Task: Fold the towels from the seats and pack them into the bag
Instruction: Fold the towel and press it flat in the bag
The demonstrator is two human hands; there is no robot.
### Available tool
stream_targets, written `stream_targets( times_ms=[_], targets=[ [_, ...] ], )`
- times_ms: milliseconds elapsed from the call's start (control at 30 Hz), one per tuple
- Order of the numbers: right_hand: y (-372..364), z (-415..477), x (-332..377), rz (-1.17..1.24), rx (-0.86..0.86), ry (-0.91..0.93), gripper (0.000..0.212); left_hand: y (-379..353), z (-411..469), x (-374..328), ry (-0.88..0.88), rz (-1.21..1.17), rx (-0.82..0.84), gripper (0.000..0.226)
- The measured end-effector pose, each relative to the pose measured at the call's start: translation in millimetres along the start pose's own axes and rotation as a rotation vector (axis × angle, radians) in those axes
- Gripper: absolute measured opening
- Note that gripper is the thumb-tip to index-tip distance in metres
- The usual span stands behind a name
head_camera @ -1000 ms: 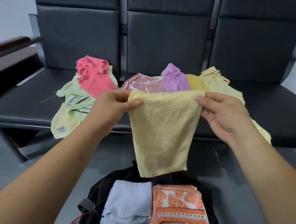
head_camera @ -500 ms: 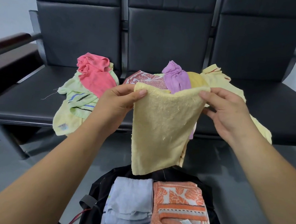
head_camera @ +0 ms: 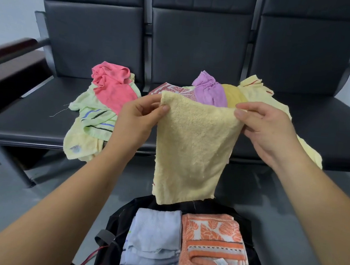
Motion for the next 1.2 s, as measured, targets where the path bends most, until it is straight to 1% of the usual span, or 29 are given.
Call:
stream_targets(
  times_ms=[67, 133, 200, 267, 333, 367, 467, 533, 567, 600, 667, 733, 800, 867, 967, 1033, 1067, 1100, 1133, 1167, 1200],
  targets=[
    [-2.8, -1.2, 2.2, -0.026, 0.081, 0.018, 0.029, -1.3, -0.8, -1.2, 0.000, -0.034, 0.031, 0.029],
    [-2.4, -1.5, 5.3, -0.160, 0.097, 0.066, 0.037, -0.9, -0.7, -2.6, 0.002, -0.049, 0.034, 0.032],
    [-1.3, -2.6, 10.5, -0.320, 0.042, 0.139, 0.034, 0.0, -0.3, -3.0, 0.004, -0.064, 0.026, 0.031],
    [-2.1, -4.9, 15.8, -0.453, -0.024, 0.231, 0.026, -0.9, -1.3, -5.8, -0.008, -0.082, 0.029, 0.032],
    [-4.3, -6.3, 17.9, -0.465, -0.061, 0.257, 0.022, -3.1, -2.8, -9.8, -0.022, -0.081, 0.043, 0.035],
    [-4.8, -6.2, 15.8, -0.371, -0.040, 0.228, 0.023, -4.6, -3.4, -12.4, -0.029, -0.049, 0.054, 0.036],
    [-9.8, -7.9, 5.0, 0.017, 0.077, 0.039, 0.023, -9.0, -5.1, -16.9, -0.045, 0.100, 0.122, 0.048],
    [-10.7, -7.2, 1.6, 0.115, 0.083, -0.017, 0.018, -12.2, -5.5, -16.1, -0.018, 0.095, 0.181, 0.059],
    [-10.7, -6.1, 0.1, 0.175, 0.078, -0.039, 0.020, -12.4, -5.1, -14.0, 0.001, 0.085, 0.185, 0.062],
    [-11.4, -4.7, -2.4, 0.260, 0.081, -0.072, 0.026, -12.7, -4.7, -12.1, 0.020, 0.078, 0.176, 0.064],
    [-16.6, -3.7, -10.2, 0.417, 0.138, -0.179, 0.041, -13.9, -3.8, -8.4, 0.062, 0.019, 0.155, 0.064],
    [-24.2, -6.4, -25.9, 0.459, 0.240, -0.318, 0.046, -18.1, -4.1, -5.7, 0.123, -0.124, 0.156, 0.061],
    [-29.9, -12.2, -46.8, 0.398, 0.348, -0.447, 0.048, -22.3, -3.9, -2.1, 0.208, -0.290, 0.153, 0.054],
    [-33.3, -16.5, -64.3, 0.324, 0.385, -0.519, 0.057, -25.8, -3.9, 0.8, 0.276, -0.384, 0.168, 0.047],
    [-37.3, -13.2, -66.3, 0.329, 0.262, -0.484, 0.048, -26.0, -3.4, 5.7, 0.367, -0.417, 0.149, 0.035],
    [-41.1, -10.0, -59.0, 0.382, 0.189, -0.439, 0.051, -22.9, -3.8, 9.4, 0.438, -0.449, 0.132, 0.023],
    [-42.1, -8.1, -54.0, 0.401, 0.158, -0.414, 0.053, -21.9, -3.7, 10.0, 0.447, -0.459, 0.171, 0.021],
    [-41.9, -6.1, -48.6, 0.411, 0.124, -0.382, 0.051, -20.8, -3.9, 10.1, 0.430, -0.439, 0.233, 0.027],
    [-40.7, -4.7, -42.8, 0.411, 0.090, -0.350, 0.045, -19.7, -4.3, 11.7, 0.417, -0.393, 0.286, 0.039],
    [-38.2, -3.5, -37.4, 0.410, 0.067, -0.320, 0.040, -18.4, -4.3, 15.0, 0.422, -0.318, 0.312, 0.053],
    [-36.1, -3.2, -31.7, 0.406, 0.058, -0.298, 0.035, -16.2, -3.6, 21.0, 0.443, -0.232, 0.303, 0.066]
  ],
)
Point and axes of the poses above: each hand's wrist, its own z-axis towards the middle knuckle, its own y-axis out of the back of the hand, x = y × z, the point moved 5 cm from there along z, towards the middle knuckle, and after that the axes turned 7 degrees about z, right-handed, at the moved point
